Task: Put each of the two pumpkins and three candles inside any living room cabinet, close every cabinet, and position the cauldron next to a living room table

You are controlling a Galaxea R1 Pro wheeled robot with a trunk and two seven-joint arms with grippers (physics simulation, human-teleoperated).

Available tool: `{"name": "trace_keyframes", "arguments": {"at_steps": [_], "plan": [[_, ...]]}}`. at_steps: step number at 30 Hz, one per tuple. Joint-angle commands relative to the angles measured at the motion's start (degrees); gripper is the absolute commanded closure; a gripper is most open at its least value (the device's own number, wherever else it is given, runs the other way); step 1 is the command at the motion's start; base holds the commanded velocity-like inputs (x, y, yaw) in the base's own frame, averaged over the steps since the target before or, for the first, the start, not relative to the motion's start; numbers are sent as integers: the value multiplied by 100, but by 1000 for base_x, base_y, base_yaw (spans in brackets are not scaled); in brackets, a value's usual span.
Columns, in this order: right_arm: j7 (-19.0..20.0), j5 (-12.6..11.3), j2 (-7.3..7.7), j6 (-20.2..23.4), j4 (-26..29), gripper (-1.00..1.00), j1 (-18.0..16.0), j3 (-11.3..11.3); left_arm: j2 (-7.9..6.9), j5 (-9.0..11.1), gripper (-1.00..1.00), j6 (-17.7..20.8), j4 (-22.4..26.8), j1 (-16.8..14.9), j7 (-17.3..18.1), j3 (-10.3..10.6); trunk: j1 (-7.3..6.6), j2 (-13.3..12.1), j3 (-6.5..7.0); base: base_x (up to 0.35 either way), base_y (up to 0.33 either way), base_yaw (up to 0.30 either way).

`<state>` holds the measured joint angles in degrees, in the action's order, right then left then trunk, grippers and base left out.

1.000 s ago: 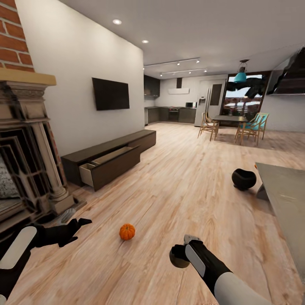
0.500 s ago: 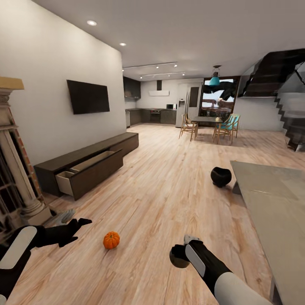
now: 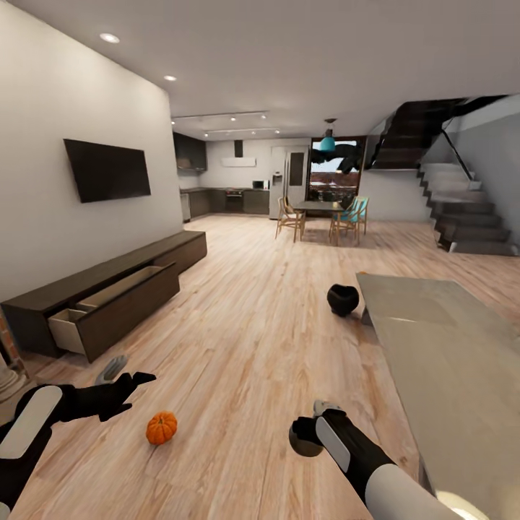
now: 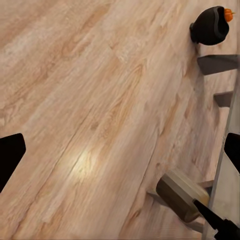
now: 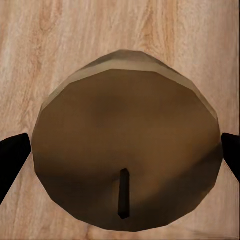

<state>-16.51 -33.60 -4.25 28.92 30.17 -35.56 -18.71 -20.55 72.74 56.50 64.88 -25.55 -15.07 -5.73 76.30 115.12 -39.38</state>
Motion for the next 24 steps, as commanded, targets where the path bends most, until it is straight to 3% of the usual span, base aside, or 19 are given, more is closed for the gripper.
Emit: {"name": "trace_keyframes", "arguments": {"at_steps": [1, 4, 13, 24], "plan": [[-54, -59, 3, 13, 7, 100, -6, -36, -1, 61, -100, 19, 7, -2, -57, -7, -23, -38, 15, 0, 0, -223], [-54, -57, 2, 13, 13, 100, -4, -39, -1, 66, -100, 19, 7, -1, -54, -9, -89, -159, 72, 0, 0, -87], [-54, -57, -5, 9, 15, 100, -4, -42, -10, 65, -100, 19, 73, 2, -40, -6, -89, -159, 62, 19, 0, -48], [-54, -57, -8, 13, 19, 100, -4, -45, -19, 58, -100, 19, 67, 2, -40, -7, -89, -159, 13, 211, 43, -223]]}}
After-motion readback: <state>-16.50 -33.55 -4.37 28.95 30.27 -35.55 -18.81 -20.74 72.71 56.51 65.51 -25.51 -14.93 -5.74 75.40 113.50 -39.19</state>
